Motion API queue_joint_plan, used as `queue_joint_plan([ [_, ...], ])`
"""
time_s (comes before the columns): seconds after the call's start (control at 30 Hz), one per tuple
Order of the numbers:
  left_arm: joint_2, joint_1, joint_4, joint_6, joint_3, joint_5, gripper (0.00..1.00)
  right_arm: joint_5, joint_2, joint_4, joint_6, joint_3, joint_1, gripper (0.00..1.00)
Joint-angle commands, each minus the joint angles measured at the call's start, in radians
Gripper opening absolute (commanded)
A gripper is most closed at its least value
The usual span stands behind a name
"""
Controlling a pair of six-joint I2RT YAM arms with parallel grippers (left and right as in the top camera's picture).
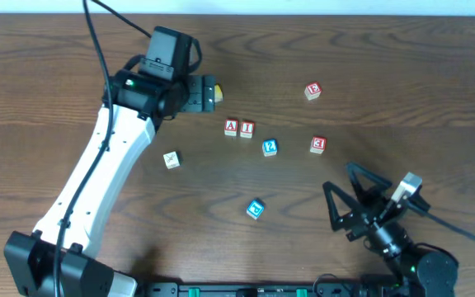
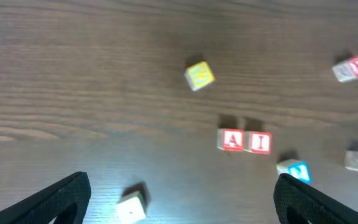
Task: Spell out Ai2
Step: 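Move right arm toward the blue-bordered 2 block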
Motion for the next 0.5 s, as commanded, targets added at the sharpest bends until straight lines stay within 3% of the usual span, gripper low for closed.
queue_joint_plan([
  [0.0,0.009,0.049,-0.007,0.047,0.016,0.013,0.95,0.034,0.215,0.034,-0.007,0.086,-0.005,0.95],
  [0.13,0.04,0.083,-0.019,0.058,0.016,0.04,0.95,-0.082,0.55,0.013,-0.156,0.298,-0.005,0.99],
  [0.27,0.059,0.089,-0.023,0.058,0.016,0.048,0.95,-0.146,0.876,-0.179,-0.304,0.568,0.021,0.99],
  [0.37,0.061,0.089,-0.022,0.058,0.016,0.048,0.95,-0.091,1.062,-0.378,-0.421,0.751,0.09,0.99],
  [0.47,0.061,0.09,-0.022,0.06,0.016,0.047,0.95,0.094,1.212,-0.6,-0.525,0.921,0.189,0.99],
])
